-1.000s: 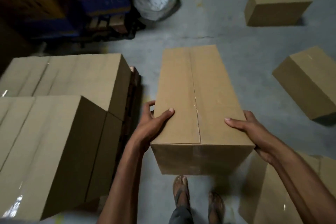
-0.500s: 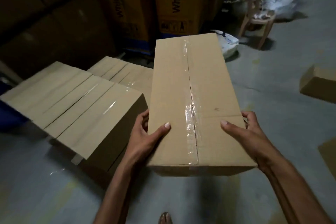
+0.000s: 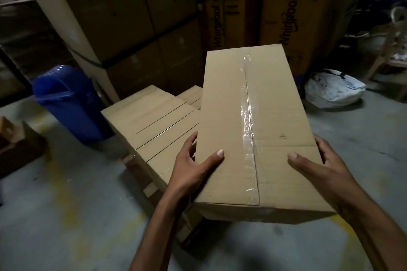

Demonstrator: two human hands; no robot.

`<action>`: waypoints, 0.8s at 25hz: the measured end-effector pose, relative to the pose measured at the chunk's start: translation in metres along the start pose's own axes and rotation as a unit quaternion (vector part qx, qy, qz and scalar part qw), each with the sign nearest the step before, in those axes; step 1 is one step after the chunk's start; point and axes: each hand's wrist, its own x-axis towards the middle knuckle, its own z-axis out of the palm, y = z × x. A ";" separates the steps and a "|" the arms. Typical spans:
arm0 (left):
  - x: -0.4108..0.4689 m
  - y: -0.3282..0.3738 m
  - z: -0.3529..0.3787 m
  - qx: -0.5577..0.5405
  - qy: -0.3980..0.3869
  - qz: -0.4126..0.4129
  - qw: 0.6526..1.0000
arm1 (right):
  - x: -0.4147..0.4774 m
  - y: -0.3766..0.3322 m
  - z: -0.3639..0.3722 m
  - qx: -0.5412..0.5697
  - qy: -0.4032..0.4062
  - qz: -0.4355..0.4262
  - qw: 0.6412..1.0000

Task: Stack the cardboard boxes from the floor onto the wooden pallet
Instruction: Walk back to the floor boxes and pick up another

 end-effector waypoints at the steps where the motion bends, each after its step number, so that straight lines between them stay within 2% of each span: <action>1: 0.009 -0.001 -0.008 0.002 -0.006 0.007 1.000 | 0.005 0.000 0.009 0.005 0.003 -0.010 1.000; 6: 0.063 0.002 -0.006 -0.032 -0.032 -0.008 0.999 | 0.030 0.002 0.007 0.017 0.038 -0.040 0.998; 12: 0.134 0.007 0.076 -0.069 -0.085 -0.036 0.993 | 0.106 0.004 -0.053 0.046 0.058 -0.077 0.994; 16: 0.174 0.023 0.149 -0.071 -0.058 0.003 0.996 | 0.177 -0.003 -0.125 0.018 0.037 -0.082 0.996; 20: 0.214 0.051 0.204 -0.050 -0.039 0.084 0.994 | 0.242 -0.022 -0.181 -0.024 -0.016 -0.078 0.997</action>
